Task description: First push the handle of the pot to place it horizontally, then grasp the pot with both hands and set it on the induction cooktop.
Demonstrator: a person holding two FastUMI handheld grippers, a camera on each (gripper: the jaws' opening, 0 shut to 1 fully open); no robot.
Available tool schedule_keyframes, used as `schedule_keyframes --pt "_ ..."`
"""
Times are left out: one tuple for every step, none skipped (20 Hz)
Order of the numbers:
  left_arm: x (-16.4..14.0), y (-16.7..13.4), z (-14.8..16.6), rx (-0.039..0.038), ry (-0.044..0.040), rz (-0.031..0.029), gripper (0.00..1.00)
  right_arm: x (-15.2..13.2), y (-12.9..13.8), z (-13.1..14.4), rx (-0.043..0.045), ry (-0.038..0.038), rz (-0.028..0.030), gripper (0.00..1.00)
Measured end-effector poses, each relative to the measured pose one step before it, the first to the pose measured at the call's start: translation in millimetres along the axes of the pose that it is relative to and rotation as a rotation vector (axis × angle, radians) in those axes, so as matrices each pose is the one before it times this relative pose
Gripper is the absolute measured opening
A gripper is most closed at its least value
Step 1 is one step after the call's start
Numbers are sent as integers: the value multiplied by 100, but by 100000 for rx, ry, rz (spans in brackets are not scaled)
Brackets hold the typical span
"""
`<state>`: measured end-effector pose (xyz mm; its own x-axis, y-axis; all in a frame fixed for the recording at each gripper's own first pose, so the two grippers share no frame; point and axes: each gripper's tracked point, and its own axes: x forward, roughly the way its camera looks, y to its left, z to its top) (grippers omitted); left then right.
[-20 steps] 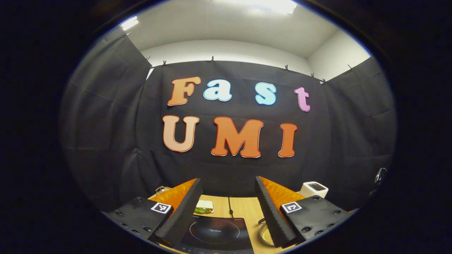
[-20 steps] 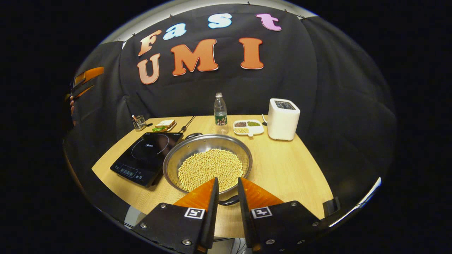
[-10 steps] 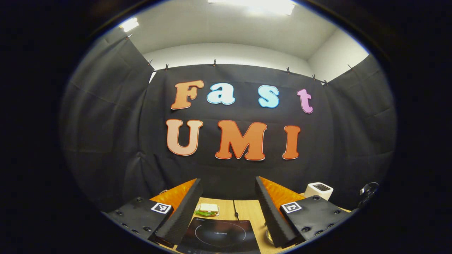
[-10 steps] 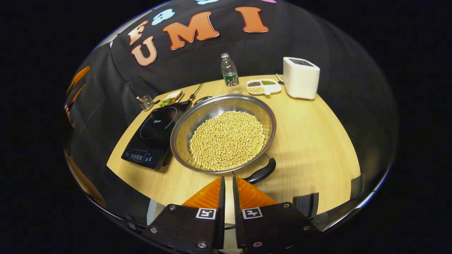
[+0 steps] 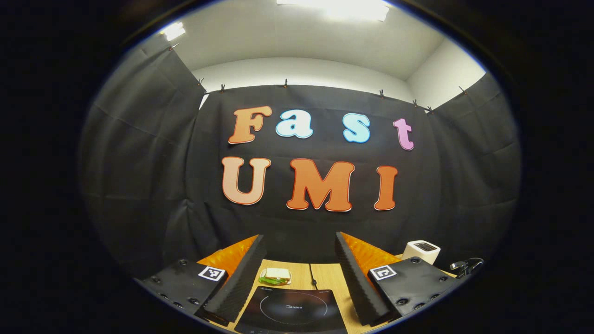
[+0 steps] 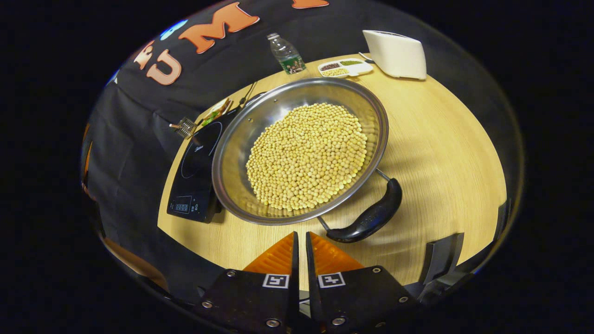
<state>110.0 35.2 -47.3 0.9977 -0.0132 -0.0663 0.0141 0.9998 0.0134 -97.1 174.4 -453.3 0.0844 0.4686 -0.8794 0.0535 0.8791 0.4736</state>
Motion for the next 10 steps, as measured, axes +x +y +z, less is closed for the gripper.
schedule_keyframes --pt "172 360 -39 139 3 593 96 284 -407 95 976 812 -1037 9" --pt "58 159 -45 81 210 271 96 262 -404 213 493 58 -1640 9" --pt "148 169 -174 -99 274 317 96 226 -329 82 154 498 -1346 9" --pt "39 -32 -76 -160 317 27 96 167 -134 -64 258 1285 -374 9" --pt "156 -34 -87 -60 295 -54 96 154 -279 -41 -172 812 -984 9" --pt "113 34 -100 187 405 -3 96 220 -457 74 -661 450 -1465 9" --pt "99 -184 -102 123 331 -194 96 120 -408 112 -40 246 -1167 9" --pt "112 -29 -2 321 156 -30 96 59 -354 217 649 235 -476 9" --pt "58 4 -27 277 16 52 96 17 -373 202 1568 55 -488 9" --pt "5 131 93 95 -202 71 96 2 -533 311 1492 86 -853 9"
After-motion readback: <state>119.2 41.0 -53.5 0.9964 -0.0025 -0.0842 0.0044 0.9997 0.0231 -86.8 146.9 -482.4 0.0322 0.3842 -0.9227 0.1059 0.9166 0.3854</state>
